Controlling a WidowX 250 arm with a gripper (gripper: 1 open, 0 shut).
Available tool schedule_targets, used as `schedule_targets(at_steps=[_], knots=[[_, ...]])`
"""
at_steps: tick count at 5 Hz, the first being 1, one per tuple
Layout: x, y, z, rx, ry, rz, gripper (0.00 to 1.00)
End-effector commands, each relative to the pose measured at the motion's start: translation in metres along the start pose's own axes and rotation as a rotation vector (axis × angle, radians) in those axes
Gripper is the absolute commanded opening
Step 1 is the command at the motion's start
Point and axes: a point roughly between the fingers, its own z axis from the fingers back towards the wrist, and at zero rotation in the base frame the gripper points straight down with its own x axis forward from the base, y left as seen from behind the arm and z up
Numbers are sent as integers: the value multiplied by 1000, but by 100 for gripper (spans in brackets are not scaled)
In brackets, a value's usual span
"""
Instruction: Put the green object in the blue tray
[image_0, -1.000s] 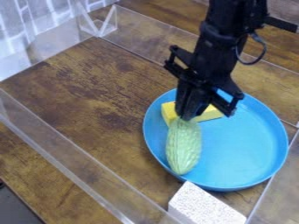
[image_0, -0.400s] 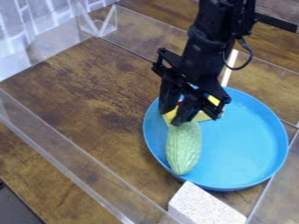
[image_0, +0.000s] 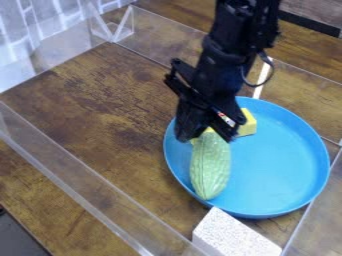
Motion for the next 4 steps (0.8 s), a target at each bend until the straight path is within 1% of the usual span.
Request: schedule_targets(at_steps=[1, 2, 3, 4], knots=[[8, 23, 29, 49, -83, -42, 0], [9, 30, 27, 69, -64, -3, 0], [6, 31, 23, 75, -46, 39, 0], [13, 28, 10, 85, -46, 19, 0]])
